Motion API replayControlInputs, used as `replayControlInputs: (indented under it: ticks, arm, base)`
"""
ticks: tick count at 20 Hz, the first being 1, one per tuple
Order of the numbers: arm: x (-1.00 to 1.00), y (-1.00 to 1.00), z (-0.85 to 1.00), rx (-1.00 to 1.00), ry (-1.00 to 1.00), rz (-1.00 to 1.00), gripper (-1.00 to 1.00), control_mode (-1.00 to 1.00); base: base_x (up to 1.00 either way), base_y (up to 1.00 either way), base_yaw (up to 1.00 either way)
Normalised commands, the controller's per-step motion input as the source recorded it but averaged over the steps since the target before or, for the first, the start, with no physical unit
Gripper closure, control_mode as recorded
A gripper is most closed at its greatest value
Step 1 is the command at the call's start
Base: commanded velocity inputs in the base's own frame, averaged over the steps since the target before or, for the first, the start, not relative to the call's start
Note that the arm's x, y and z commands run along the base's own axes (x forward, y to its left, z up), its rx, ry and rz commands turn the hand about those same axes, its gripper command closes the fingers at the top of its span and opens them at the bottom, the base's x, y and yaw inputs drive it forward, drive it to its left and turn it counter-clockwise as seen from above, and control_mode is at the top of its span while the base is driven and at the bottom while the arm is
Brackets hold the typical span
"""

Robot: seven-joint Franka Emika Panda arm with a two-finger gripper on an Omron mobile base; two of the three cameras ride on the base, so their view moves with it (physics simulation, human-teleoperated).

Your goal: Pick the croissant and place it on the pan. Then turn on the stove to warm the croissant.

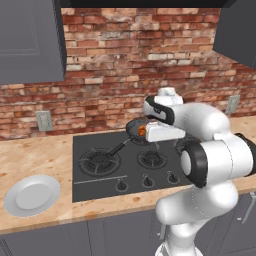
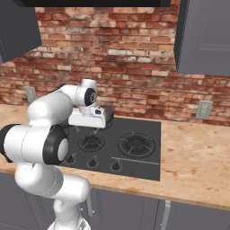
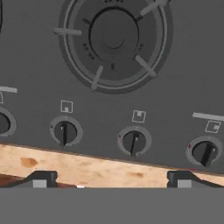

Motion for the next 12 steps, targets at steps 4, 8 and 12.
replayControlInputs:
  ticks: [4,8,12]
  arm:
    - [-0.16,-0.08,-0.27,0.0,0.03,0.26,-1.0,-1.0]
    - [-0.29,-0.18,-0.27,0.0,0.02,0.23,-1.0,-1.0]
    - [-0.21,-0.04,-0.29,0.02,-0.05,0.12,-1.0,-1.0]
  base:
    - [0.0,0.0,0.0]
    - [0.0,0.0,0.0]
    - [0.0,0.0,0.0]
